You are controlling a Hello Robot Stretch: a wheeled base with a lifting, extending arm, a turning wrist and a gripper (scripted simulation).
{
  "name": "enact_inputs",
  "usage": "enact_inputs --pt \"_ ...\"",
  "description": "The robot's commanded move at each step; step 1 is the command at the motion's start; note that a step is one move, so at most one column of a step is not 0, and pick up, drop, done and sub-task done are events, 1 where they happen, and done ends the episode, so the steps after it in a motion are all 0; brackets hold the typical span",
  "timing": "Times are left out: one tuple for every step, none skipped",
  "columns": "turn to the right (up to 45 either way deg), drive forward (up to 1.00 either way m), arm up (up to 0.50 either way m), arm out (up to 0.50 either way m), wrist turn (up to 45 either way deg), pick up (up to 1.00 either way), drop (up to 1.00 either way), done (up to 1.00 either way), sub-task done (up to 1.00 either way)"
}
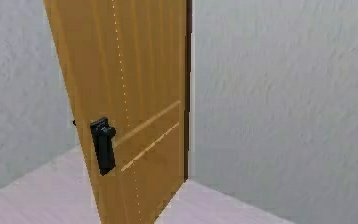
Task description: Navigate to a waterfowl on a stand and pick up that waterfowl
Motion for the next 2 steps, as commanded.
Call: enact_inputs --pt "-45.0 0.0 0.0 0.0 0.0 0.0 0.0 0.0 0.0" --pt "-39.0 0.0 0.0 0.0 0.0 0.0 0.0 0.0 0.0"
